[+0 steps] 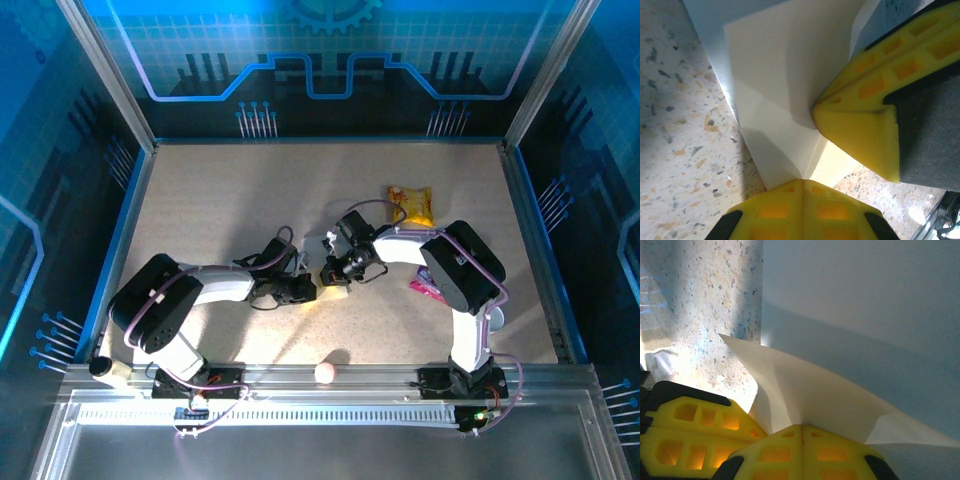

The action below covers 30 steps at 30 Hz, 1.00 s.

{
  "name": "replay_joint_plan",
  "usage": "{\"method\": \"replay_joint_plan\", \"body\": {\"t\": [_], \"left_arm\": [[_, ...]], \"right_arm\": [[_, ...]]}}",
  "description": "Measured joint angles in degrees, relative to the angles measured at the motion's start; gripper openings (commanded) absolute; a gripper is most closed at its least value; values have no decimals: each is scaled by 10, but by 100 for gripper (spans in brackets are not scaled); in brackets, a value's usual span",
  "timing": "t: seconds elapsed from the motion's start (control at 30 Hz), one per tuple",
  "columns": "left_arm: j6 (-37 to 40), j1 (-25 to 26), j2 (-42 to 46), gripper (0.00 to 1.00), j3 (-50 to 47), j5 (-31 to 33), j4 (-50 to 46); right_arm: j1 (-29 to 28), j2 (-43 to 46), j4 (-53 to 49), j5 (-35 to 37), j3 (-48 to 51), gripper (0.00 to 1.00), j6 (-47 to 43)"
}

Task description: Fold a paper plane with a square sheet of paper (fold left side to right side)

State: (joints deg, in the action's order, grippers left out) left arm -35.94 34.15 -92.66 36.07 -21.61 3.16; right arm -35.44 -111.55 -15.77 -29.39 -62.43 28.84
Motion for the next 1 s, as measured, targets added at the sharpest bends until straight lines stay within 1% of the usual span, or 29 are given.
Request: {"method": "replay_joint_plan", "body": {"t": [0.8, 1.0], "left_arm": [[0, 0, 1, 0, -3, 4, 7], [0, 0, 3, 0, -3, 4, 4]], "right_arm": [[90, -32, -57, -14, -54, 0, -49], [122, -35, -67, 5, -70, 0, -59]]}}
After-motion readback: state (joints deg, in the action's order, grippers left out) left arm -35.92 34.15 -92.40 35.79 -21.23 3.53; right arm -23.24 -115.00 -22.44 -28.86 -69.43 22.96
